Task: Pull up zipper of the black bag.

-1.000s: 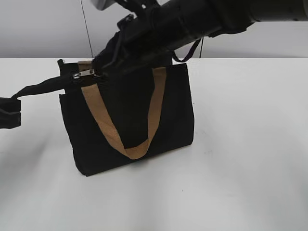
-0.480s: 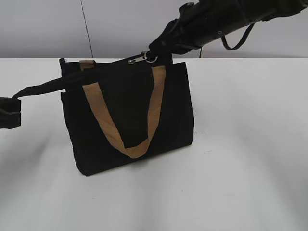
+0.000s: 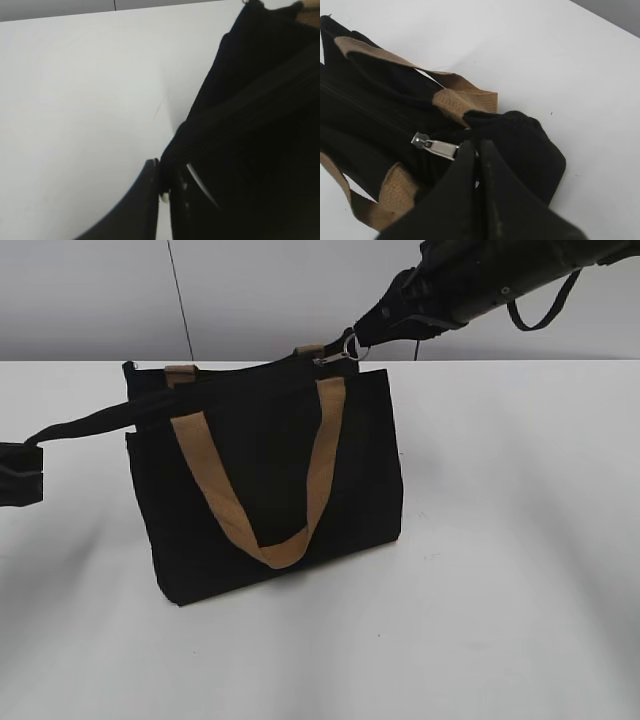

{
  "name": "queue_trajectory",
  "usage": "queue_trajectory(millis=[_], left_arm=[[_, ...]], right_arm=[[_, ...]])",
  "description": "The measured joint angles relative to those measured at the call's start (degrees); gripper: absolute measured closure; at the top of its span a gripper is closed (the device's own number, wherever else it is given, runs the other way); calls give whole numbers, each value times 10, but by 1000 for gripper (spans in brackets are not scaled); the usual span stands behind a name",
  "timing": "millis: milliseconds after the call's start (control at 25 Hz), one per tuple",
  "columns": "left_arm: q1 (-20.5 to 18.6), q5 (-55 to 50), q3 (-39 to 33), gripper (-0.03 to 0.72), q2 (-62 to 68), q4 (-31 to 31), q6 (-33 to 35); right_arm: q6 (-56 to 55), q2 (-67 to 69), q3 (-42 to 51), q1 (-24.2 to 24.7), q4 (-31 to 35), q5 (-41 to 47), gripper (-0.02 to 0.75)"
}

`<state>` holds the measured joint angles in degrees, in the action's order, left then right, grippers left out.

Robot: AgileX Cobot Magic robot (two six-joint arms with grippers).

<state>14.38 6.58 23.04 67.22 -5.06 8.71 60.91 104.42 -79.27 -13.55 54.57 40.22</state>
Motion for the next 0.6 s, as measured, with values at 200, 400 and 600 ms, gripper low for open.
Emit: queue_trajectory(millis=[200, 400, 600], left_arm=[[-1, -13, 0, 631, 0, -29, 0], [-3, -103, 29, 363, -9, -79, 0], [-3, -264, 91, 236, -25, -103, 0]], right_arm=[[-4, -11, 0, -1, -7, 11, 579], [-74, -38, 0, -1, -70, 58, 436], [-162, -65, 10, -2, -148, 97, 421]])
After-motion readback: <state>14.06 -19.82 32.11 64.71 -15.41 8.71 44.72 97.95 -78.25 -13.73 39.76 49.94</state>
